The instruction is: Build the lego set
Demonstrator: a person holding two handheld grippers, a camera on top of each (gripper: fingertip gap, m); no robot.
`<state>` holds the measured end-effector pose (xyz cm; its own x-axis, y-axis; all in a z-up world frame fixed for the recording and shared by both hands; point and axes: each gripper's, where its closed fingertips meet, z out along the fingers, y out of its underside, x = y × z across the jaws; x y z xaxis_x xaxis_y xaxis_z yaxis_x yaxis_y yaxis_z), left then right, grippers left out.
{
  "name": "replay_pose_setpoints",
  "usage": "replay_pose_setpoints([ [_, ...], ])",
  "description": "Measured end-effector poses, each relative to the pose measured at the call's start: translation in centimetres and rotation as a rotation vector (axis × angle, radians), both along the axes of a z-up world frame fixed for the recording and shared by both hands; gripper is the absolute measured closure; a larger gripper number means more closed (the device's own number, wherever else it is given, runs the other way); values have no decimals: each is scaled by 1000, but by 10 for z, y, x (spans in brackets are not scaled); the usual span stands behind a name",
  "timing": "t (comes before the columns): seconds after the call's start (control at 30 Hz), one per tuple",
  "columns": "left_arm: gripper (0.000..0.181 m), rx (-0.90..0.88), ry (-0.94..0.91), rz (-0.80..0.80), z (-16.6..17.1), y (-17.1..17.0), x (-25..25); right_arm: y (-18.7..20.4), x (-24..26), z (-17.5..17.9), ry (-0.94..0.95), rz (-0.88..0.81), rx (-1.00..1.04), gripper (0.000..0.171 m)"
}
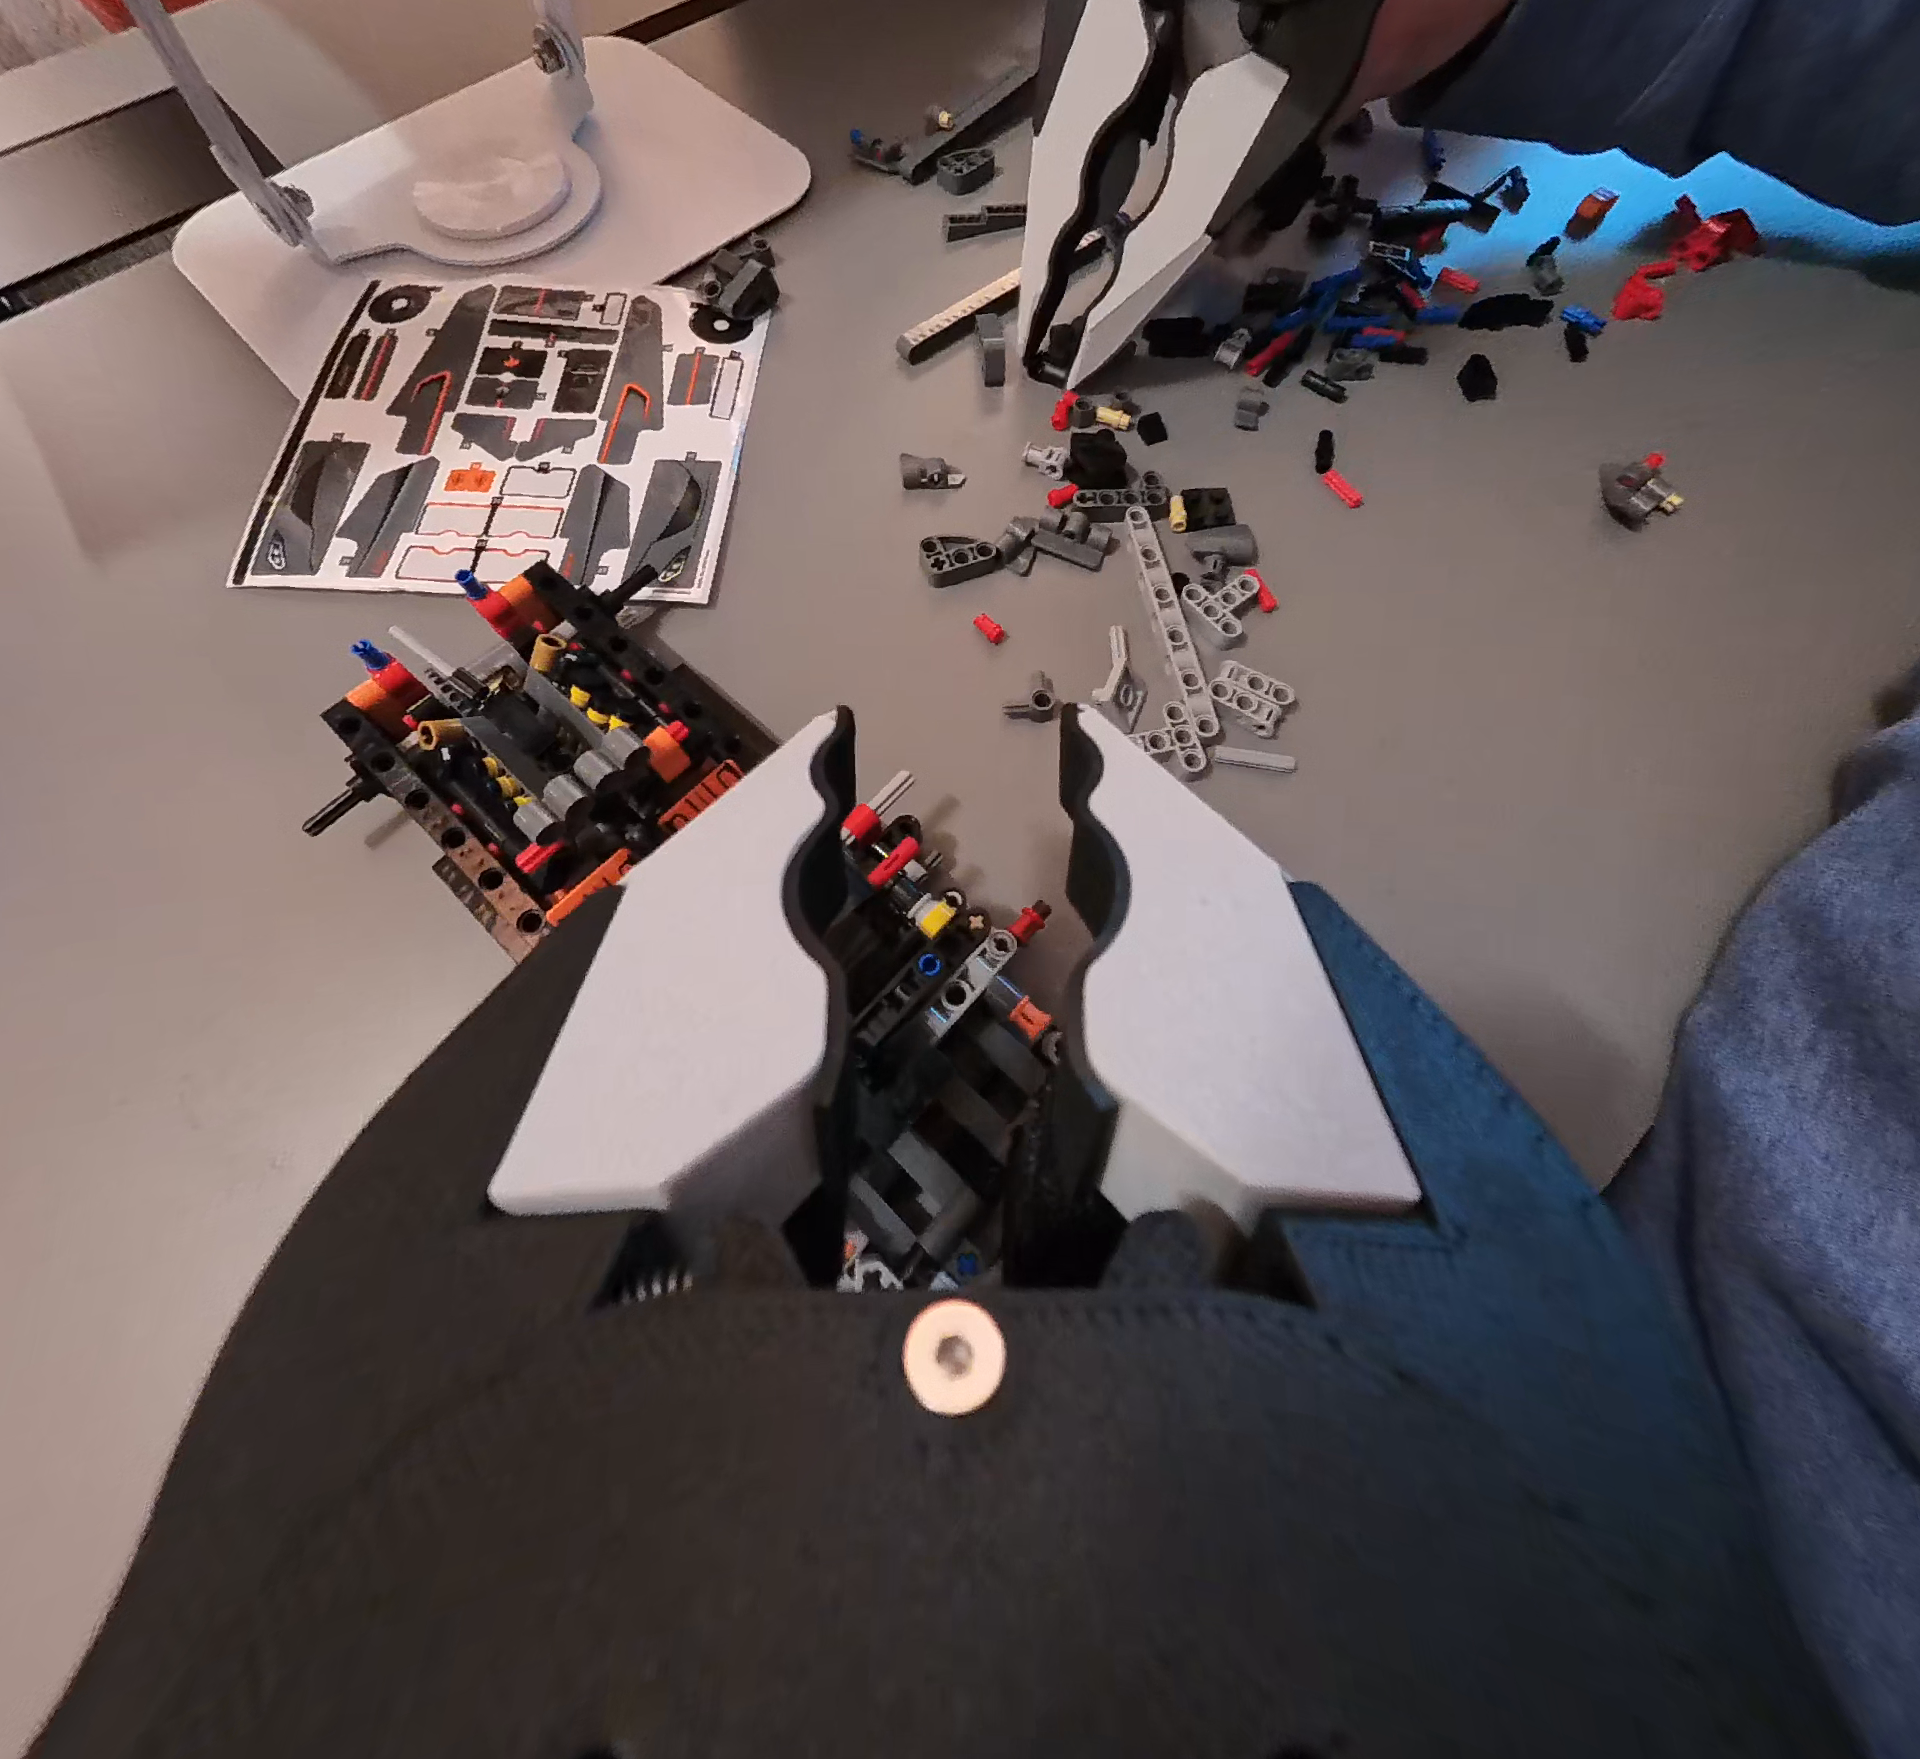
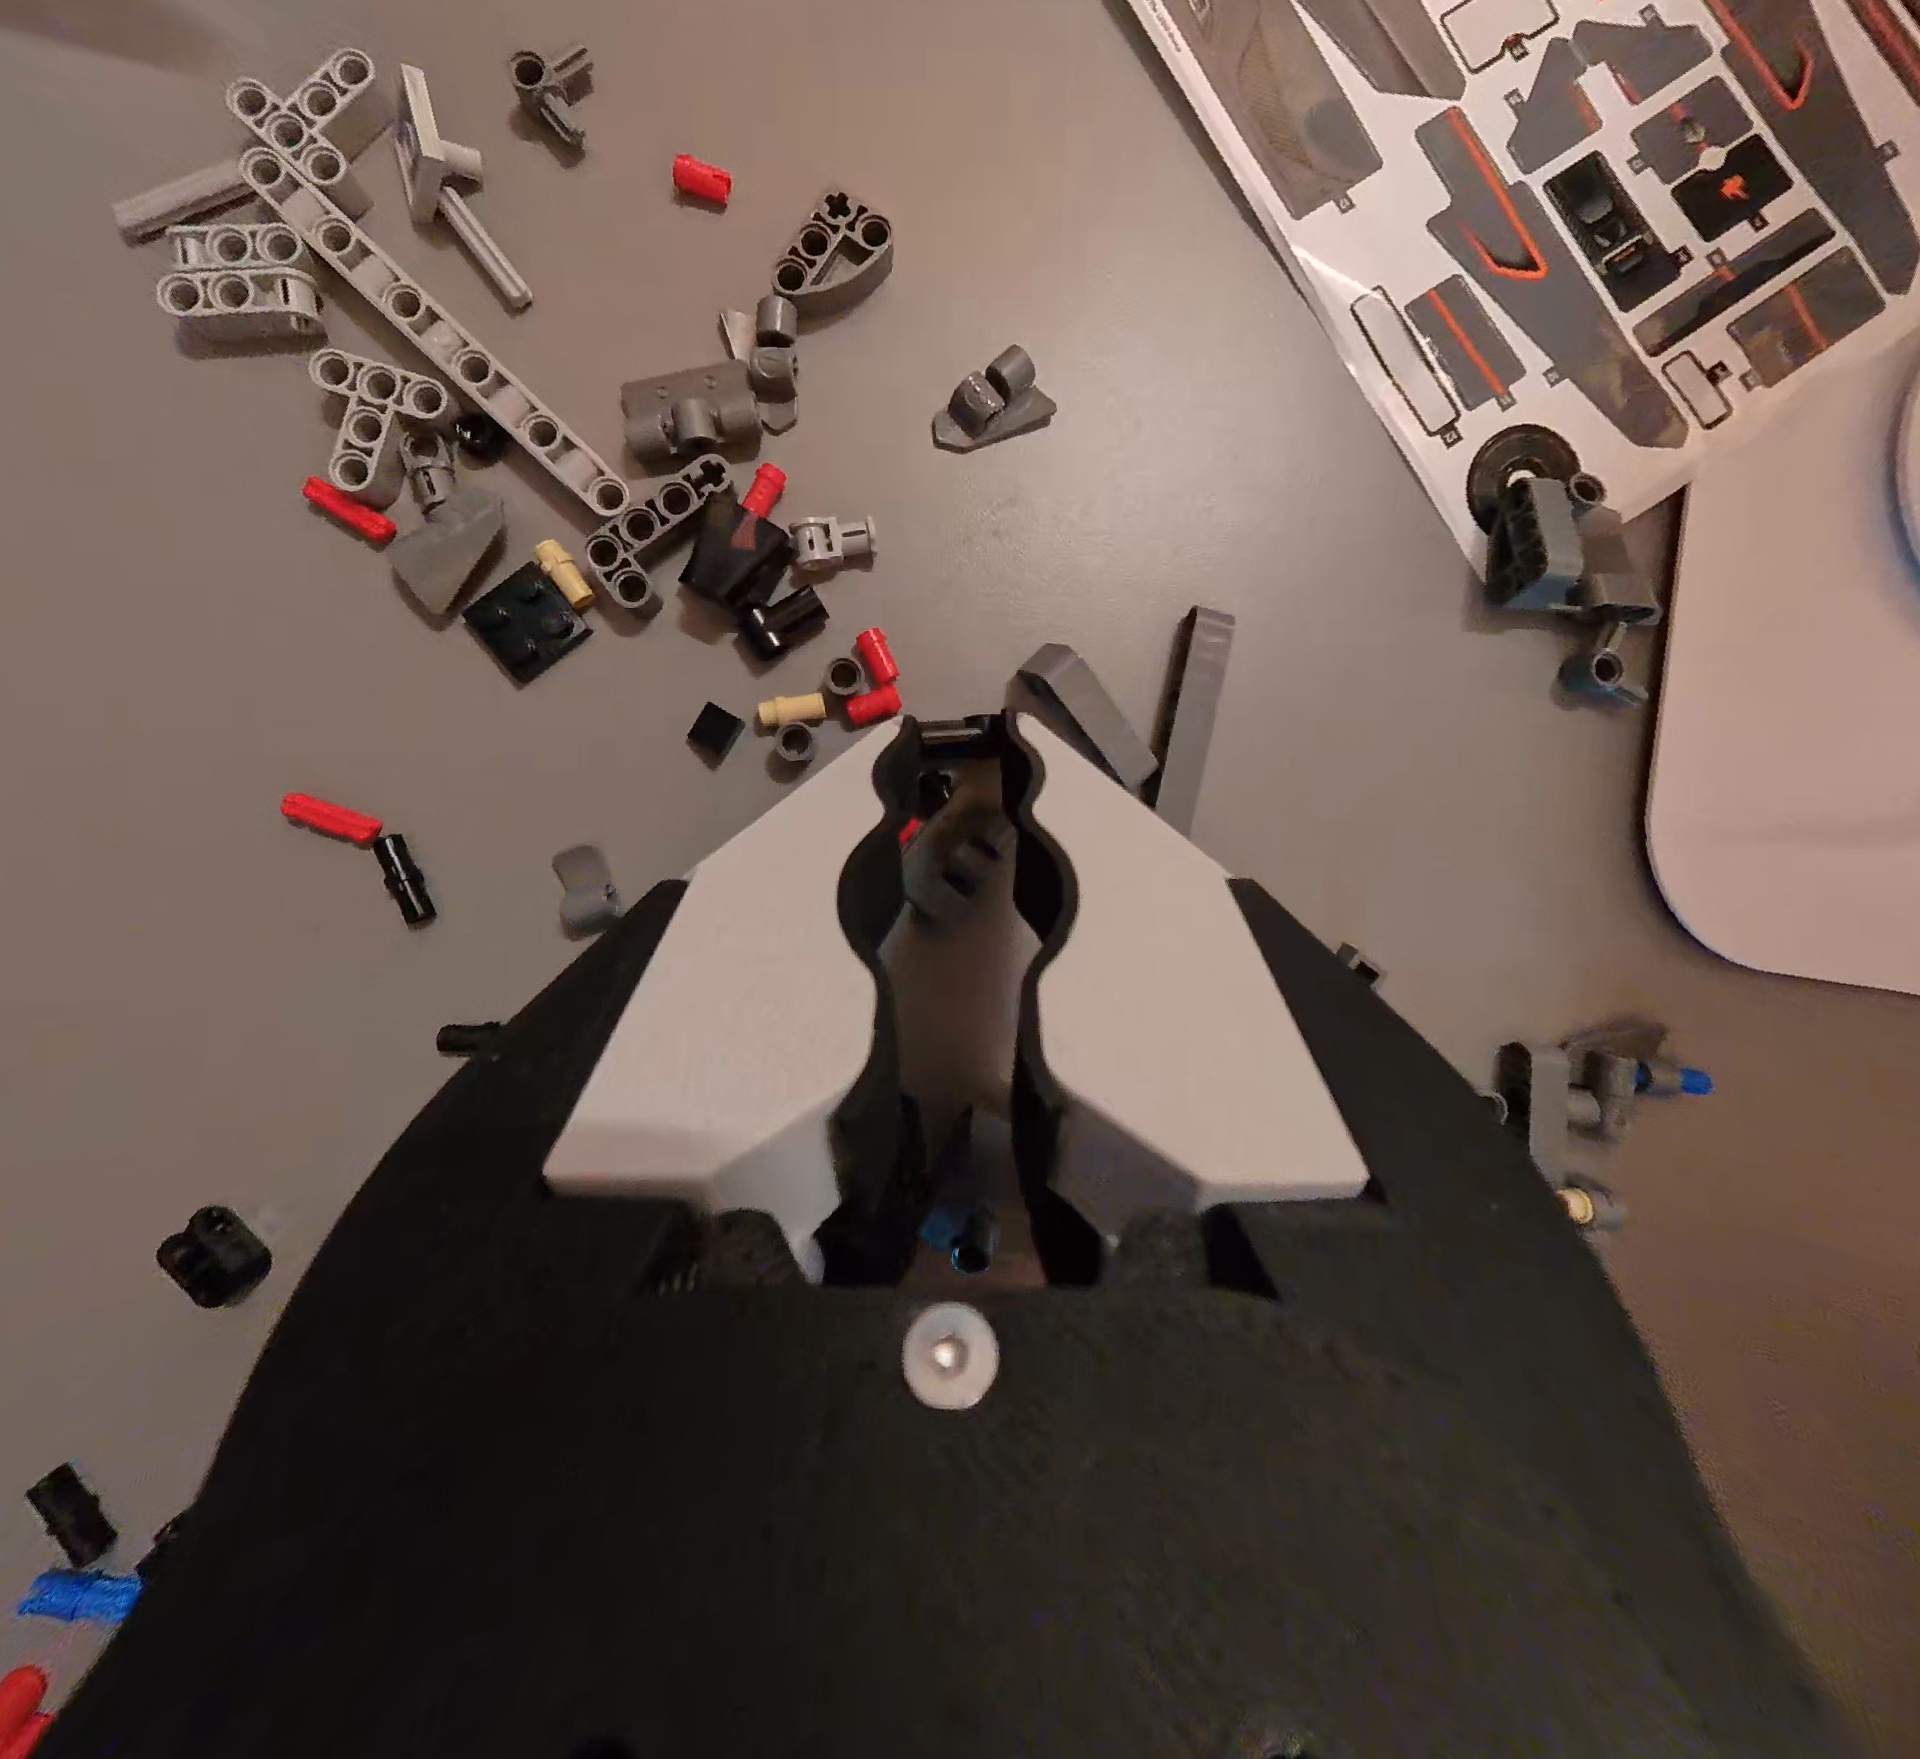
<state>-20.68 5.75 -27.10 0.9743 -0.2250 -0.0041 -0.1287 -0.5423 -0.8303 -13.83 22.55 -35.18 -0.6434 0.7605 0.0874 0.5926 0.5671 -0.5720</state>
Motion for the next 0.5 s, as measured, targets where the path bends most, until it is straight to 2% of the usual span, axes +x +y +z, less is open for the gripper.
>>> replay_pose_setpoints([
  [0.27,144,0,-3,-3,-1,1,1,-7,15,26,58,-3,-21,159],
  [0.5,144,5,-4,-11,-1,1,6,-32,49,49,92,26,-16,159],
])
